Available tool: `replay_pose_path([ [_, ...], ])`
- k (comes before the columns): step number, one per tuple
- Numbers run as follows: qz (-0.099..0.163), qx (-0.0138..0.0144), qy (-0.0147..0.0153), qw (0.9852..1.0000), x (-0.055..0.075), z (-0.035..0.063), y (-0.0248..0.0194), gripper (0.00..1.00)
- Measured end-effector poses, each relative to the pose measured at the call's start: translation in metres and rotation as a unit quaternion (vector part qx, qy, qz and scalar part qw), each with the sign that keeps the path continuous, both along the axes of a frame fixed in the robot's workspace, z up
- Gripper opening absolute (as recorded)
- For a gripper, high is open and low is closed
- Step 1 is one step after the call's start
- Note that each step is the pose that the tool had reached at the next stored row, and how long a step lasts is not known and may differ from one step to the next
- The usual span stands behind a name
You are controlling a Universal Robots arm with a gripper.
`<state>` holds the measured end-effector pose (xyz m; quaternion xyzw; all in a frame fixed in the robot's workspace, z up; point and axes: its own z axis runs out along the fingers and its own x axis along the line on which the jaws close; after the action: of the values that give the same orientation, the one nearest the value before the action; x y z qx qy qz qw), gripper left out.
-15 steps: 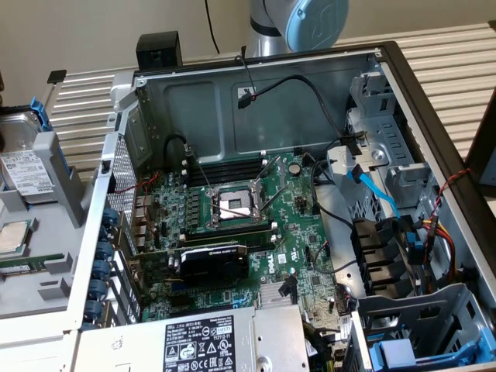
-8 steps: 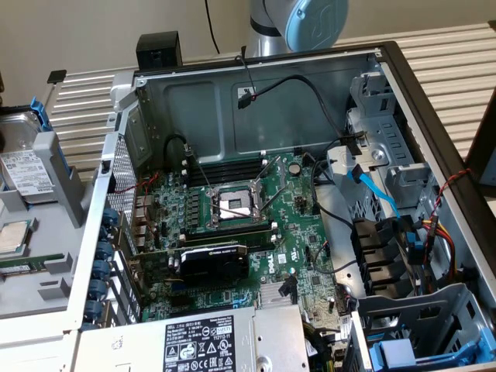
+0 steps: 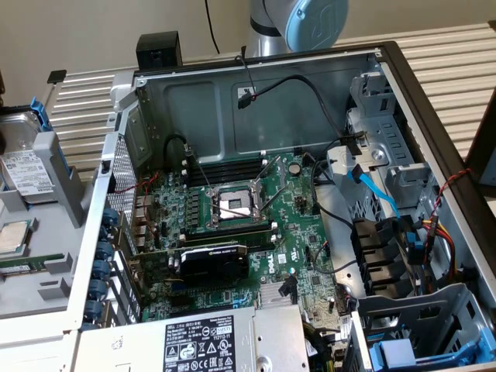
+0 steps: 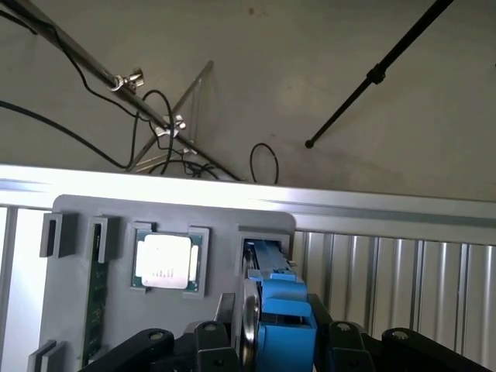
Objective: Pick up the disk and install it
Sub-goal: 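Pick up the disk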
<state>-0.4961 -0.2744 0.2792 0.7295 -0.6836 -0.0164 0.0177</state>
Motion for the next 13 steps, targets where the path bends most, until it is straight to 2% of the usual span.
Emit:
replay_pose_path([
  [9,0.000,0.0000,-0.0001,1.0000,-0.0001,-0.0002,0.0000,0.47],
  [10,0.000,0.0000,-0.0001,1.0000,-0.0002,-0.0002,0.0001,0.45],
  [11,0.000,0.0001,-0.0002,1.0000,-0.0001,-0.0002,0.0000,0.38],
  [13,0.000,0.0001,-0.0002,1.0000,-0.0001,-0.0002,0.0000,0.38],
])
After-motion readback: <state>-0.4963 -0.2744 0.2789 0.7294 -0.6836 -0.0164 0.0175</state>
